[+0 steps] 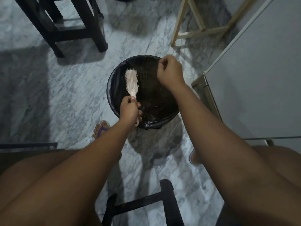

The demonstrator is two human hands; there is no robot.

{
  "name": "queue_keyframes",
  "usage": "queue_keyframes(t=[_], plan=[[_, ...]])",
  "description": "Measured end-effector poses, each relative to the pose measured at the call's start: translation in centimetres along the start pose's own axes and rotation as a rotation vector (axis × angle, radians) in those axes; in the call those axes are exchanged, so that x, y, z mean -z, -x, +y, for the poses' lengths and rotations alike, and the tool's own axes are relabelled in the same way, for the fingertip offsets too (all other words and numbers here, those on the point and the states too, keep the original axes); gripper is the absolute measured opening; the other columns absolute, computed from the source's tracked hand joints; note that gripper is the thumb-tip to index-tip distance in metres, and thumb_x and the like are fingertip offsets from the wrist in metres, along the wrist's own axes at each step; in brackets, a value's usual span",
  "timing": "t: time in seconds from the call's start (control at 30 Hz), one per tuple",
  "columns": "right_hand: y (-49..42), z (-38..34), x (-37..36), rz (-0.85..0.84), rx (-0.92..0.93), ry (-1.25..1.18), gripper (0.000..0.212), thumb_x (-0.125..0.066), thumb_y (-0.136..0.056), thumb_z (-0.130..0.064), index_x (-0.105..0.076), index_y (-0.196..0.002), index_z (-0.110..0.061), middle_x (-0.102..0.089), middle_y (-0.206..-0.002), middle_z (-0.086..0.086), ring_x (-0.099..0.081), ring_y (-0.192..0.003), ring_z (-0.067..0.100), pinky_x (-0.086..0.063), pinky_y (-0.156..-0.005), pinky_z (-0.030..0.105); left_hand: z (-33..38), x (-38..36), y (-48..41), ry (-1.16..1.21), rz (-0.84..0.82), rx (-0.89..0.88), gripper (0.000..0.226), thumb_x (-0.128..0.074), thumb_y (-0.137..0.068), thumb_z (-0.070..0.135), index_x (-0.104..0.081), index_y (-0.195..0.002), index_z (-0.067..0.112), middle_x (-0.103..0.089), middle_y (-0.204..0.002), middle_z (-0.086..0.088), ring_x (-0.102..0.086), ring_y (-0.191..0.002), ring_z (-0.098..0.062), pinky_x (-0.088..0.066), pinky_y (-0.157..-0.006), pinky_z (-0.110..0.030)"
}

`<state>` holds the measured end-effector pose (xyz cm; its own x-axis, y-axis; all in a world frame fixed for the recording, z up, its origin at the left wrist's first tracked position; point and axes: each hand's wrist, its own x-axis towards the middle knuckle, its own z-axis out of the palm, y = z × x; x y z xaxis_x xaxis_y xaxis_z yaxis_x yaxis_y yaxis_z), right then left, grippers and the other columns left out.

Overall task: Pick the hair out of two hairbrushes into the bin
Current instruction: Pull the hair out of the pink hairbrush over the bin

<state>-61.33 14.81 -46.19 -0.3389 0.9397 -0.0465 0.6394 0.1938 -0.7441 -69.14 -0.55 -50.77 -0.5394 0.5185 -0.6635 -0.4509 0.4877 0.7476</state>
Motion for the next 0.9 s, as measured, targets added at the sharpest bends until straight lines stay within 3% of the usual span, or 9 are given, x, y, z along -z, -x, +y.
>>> queue_keyframes(t=[0.1,0.2,0.33,0.4,0.47,0.6,0.67,0.77,0.9], plan=[[1.0,2.3,-1.2,-0.294,-0.187,0.253,0.023,-0.055,-0.087,-0.013,-0.067,-0.104,-0.004,-0.067,-0.111,0.014,-0.063,-0.103,0.029,-0.053,-0.089,0.035,0.2,0.3,0.0,-0.002,-0.032,-0.026,0.017,-0.034,-0.106,0.029,-0.047,-0.099,0.02,-0.046,-0.074,0.0,-0.034,-0.043,-0.01,-0.033,-0.045,-0.022],[1.7,3.1,-1.9,-0.521,-0.29,0.513,0.047,-0.057,-0.087,-0.021,-0.053,-0.131,-0.004,-0.045,-0.141,0.021,-0.046,-0.129,0.043,-0.044,-0.106,0.049,0.3,0.5,-0.1,-0.016,-0.05,-0.041,0.018,-0.035,-0.106,0.029,-0.047,-0.094,0.022,-0.046,-0.074,0.0,-0.034,-0.043,-0.01,-0.034,-0.045,-0.022],[1.4,1.8,-2.7,-0.268,-0.157,-0.009,0.055,-0.061,-0.09,-0.034,-0.051,-0.14,-0.014,-0.054,-0.141,0.013,-0.052,-0.13,0.029,-0.043,-0.11,0.04,0.4,0.4,-0.1,-0.03,-0.068,-0.057,0.02,-0.036,-0.106,0.029,-0.044,-0.088,0.023,-0.047,-0.074,0.0,-0.034,-0.042,-0.011,-0.033,-0.044,-0.022],[1.4,0.7,-3.2,-0.287,-0.171,-0.248,0.07,-0.067,-0.085,-0.048,-0.044,-0.146,-0.022,-0.059,-0.135,0.009,-0.058,-0.123,0.02,-0.05,-0.103,0.04,0.4,0.2,-0.1,-0.04,-0.077,-0.065,0.018,-0.036,-0.106,0.03,-0.044,-0.092,0.02,-0.048,-0.073,0.0,-0.034,-0.041,-0.01,-0.032,-0.044,-0.022],[1.3,0.1,-3.7,-0.358,-0.128,-0.237,0.075,-0.075,-0.081,-0.044,-0.046,-0.145,-0.021,-0.07,-0.117,0.007,-0.067,-0.107,0.015,-0.057,-0.094,0.04,0.5,0.1,0.0,-0.046,-0.091,-0.074,0.018,-0.036,-0.106,0.03,-0.045,-0.096,0.018,-0.048,-0.073,0.0,-0.034,-0.041,-0.01,-0.033,-0.043,-0.022],[0.4,-0.6,-3.7,-0.276,-0.058,-0.061,0.04,-0.084,-0.077,-0.025,-0.074,-0.109,-0.004,-0.077,-0.091,0.012,-0.074,-0.081,0.019,-0.06,-0.084,0.037,0.3,-0.1,-0.1,-0.047,-0.103,-0.062,0.018,-0.036,-0.106,0.03,-0.045,-0.095,0.018,-0.048,-0.073,-0.001,-0.035,-0.042,-0.011,-0.034,-0.043,-0.022],[0.0,-1.1,-3.6,-0.271,-0.038,0.044,0.02,-0.083,-0.078,-0.02,-0.078,-0.092,-0.007,-0.076,-0.087,0.008,-0.072,-0.075,0.016,-0.061,-0.081,0.034,0.3,-0.2,-0.1,-0.032,-0.117,-0.036,0.02,-0.037,-0.106,0.029,-0.046,-0.091,0.02,-0.048,-0.073,-0.001,-0.035,-0.043,-0.012,-0.034,-0.043,-0.022],[-0.5,-1.6,-3.4,-0.254,0.054,0.175,0.008,-0.077,-0.083,-0.018,-0.078,-0.088,-0.012,-0.075,-0.089,0.007,-0.071,-0.083,0.017,-0.058,-0.083,0.031,0.4,-0.4,-0.1,0.041,-0.151,0.052,0.017,-0.037,-0.105,0.023,-0.046,-0.091,0.02,-0.046,-0.073,-0.002,-0.034,-0.045,-0.013,-0.033,-0.044,-0.021],[-1.5,-2.8,-2.0,-0.129,0.159,0.108,0.007,-0.07,-0.087,-0.016,-0.076,-0.089,-0.011,-0.073,-0.088,0.007,-0.067,-0.08,0.015,-0.055,-0.078,0.028,0.5,-0.4,-0.3,0.074,-0.176,0.113,0.012,-0.037,-0.104,0.016,-0.046,-0.097,0.018,-0.047,-0.075,-0.005,-0.035,-0.046,-0.015,-0.034,-0.046,-0.023]])
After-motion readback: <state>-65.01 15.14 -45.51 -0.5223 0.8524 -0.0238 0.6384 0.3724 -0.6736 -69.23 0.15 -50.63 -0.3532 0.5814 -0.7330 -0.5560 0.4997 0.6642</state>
